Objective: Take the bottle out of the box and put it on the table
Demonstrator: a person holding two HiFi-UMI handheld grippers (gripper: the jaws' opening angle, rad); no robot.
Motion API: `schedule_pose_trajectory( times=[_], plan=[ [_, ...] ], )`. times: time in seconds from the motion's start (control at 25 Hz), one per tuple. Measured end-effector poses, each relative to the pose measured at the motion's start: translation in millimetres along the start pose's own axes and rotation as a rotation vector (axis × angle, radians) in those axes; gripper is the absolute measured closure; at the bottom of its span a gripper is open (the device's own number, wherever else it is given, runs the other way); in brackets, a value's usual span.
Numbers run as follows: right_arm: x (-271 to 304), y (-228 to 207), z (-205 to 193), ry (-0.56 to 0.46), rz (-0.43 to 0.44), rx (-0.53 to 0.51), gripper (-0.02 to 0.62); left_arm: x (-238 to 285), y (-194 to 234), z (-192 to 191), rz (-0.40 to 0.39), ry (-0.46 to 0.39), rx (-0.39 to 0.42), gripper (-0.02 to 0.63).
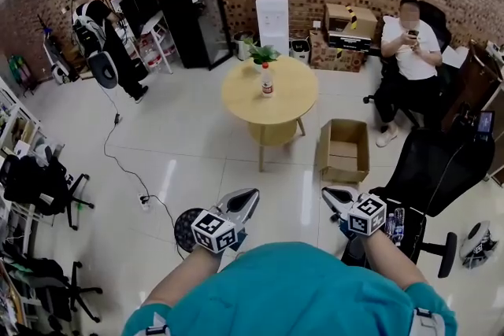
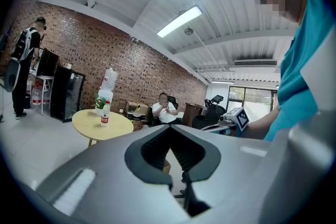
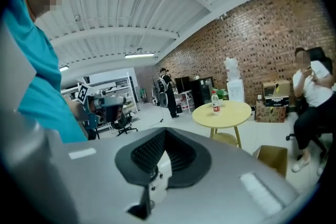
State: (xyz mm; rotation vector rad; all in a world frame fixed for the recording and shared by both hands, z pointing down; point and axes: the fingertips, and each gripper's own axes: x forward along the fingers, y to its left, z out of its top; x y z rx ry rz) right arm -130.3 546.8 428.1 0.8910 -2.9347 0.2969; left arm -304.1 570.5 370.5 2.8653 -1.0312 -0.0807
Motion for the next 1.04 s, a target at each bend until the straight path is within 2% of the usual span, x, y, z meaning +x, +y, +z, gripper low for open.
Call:
schedule_pose_trajectory(
  times=[0.2,0.44,0.64,0.88,1.04],
  plan=[
    [16.4,33.5,2.5,-0.008,-0.021,-0.021,0.595,-37.8,5.1,14.7,-0.022,-0.013,0.016,0.606],
    [73.3,57.3,9.1,-0.001,-0.024,-0.046,0.595,-75.3,58.8,10.9,-0.026,-0.029,-0.010,0.606],
    [56.2,79.3,10.4,-0.001,-0.029,-0.069,0.595,-89.8,37.5,9.5,-0.039,-0.045,-0.014,0.606],
    [77.4,96.4,8.6,0.014,-0.045,-0.070,0.595,-109.8,58.8,8.1,-0.060,-0.041,-0.030,0.606],
    [74.1,101.4,4.2,0.012,-0.056,-0.080,0.595,-113.2,56.2,0.0,-0.070,-0.043,-0.039,0.606]
  ],
)
